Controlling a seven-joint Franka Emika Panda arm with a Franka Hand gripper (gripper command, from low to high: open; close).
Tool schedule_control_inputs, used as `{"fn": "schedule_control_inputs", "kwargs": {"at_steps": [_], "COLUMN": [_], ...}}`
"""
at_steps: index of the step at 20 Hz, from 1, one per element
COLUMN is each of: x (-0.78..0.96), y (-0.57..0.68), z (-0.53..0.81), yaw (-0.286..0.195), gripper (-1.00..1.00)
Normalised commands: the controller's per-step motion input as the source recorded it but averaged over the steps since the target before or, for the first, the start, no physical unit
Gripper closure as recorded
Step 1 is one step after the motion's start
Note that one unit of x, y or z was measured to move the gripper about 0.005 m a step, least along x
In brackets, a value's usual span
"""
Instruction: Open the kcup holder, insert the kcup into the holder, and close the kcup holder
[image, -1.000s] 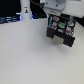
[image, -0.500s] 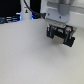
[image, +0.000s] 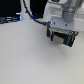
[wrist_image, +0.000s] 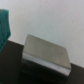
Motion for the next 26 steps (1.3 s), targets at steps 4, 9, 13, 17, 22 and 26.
{"fn": "schedule_control_inputs", "kwargs": {"at_steps": [4,9,13,17,22,26], "x": [-0.29,-0.28,-0.29,-0.34,-0.45,-0.61], "y": [0.19,0.41,0.5,0.56,0.54,0.54], "z": [-0.16,-0.05,0.01,0.02,0.07,0.06], "yaw": [0.217,0.148,0.132,0.11,0.102,0.069], "gripper": [-1.0,-1.0,-1.0,-1.0,-1.0,-1.0]}}
